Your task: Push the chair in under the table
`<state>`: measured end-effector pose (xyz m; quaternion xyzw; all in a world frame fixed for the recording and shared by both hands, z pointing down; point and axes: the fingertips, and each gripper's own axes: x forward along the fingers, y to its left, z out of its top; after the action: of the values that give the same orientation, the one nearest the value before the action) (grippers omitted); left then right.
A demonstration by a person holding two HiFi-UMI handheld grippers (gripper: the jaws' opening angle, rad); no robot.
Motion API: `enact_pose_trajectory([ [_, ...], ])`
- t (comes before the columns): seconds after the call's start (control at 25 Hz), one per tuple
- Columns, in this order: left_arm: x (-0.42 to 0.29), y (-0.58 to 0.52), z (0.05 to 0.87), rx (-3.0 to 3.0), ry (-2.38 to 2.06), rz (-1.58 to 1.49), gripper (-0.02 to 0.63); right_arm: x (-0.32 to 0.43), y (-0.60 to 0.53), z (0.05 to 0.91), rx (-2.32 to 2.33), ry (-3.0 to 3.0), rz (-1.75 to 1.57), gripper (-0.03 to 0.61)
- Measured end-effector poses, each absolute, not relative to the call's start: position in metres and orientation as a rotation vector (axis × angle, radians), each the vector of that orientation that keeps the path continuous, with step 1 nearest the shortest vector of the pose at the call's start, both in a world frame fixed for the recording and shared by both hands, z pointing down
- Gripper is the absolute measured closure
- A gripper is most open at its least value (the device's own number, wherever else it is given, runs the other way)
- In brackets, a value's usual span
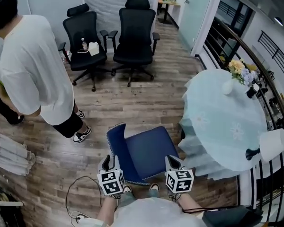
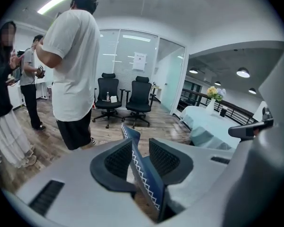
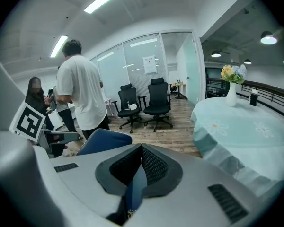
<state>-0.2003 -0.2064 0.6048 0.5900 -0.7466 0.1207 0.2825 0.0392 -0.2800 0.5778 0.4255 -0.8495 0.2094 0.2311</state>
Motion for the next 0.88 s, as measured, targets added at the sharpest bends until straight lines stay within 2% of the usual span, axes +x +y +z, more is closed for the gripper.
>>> enact_pose_trajectory([
  [0.32, -0.199, -0.197, 0.649, 1.52, -1.889, 0.266, 0.422, 0.033, -0.264, 0.589, 1.103, -2.301, 0.566, 0.561],
  [0.64, -0.193, -0.206, 0.676, 1.493, -1.812, 0.256, 0.422, 0.034, -0.261, 0.598, 1.096, -2.248, 0.556, 0.561],
  [0.88, -0.187, -0.206, 0.678, 1.472, -1.811, 0.29, 0.471, 0.042, -0.258, 0.597, 1.119, -2.24, 0.571, 0.561],
])
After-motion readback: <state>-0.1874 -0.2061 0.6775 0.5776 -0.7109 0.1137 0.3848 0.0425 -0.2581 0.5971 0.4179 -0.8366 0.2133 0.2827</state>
